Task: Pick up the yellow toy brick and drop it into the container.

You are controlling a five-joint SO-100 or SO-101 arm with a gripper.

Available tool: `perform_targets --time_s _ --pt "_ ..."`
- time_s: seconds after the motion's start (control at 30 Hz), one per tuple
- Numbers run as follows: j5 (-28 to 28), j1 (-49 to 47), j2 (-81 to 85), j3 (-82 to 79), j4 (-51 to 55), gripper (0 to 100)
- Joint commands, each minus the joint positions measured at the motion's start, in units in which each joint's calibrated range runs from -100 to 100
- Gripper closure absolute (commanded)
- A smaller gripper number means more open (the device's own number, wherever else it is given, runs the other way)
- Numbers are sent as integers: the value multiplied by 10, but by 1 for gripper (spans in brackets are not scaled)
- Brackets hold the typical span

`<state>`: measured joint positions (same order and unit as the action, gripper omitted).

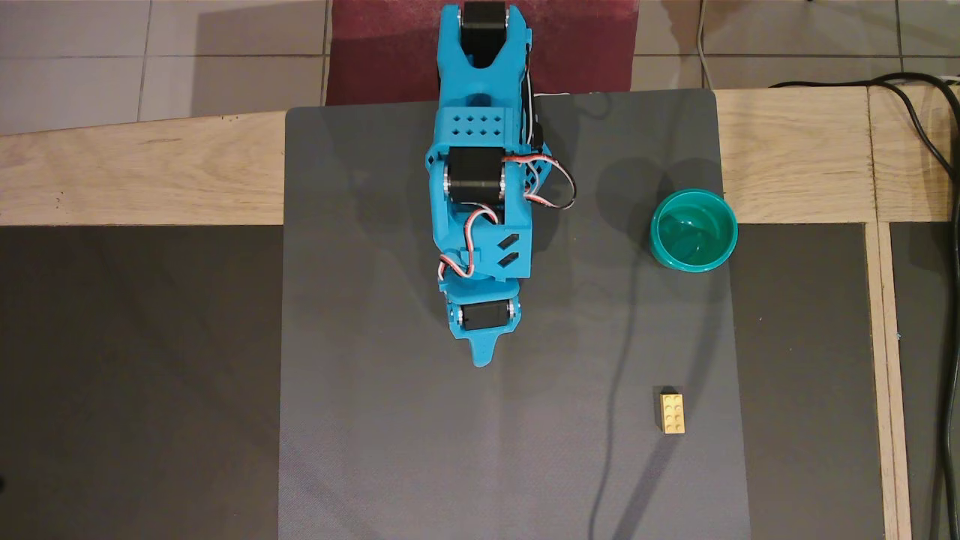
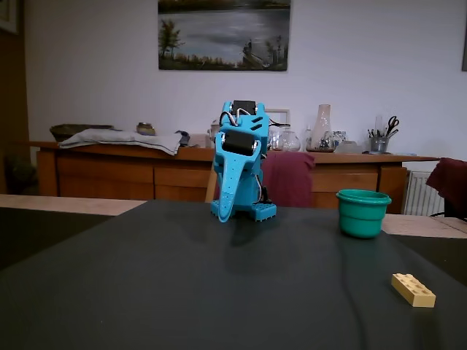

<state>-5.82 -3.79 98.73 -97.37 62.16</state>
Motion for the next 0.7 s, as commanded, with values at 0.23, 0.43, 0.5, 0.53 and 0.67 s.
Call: perform_targets --time_s 0.23,0.43,0.5,0.53,0.67 --pt "55 -33 3 -6 -45 100" --pt "54 -34 3 -6 -45 100" --pt "51 -34 3 -5 -49 100" --pt "50 -31 3 2 -50 100" --pt "18 -34 -4 67 -13 100"
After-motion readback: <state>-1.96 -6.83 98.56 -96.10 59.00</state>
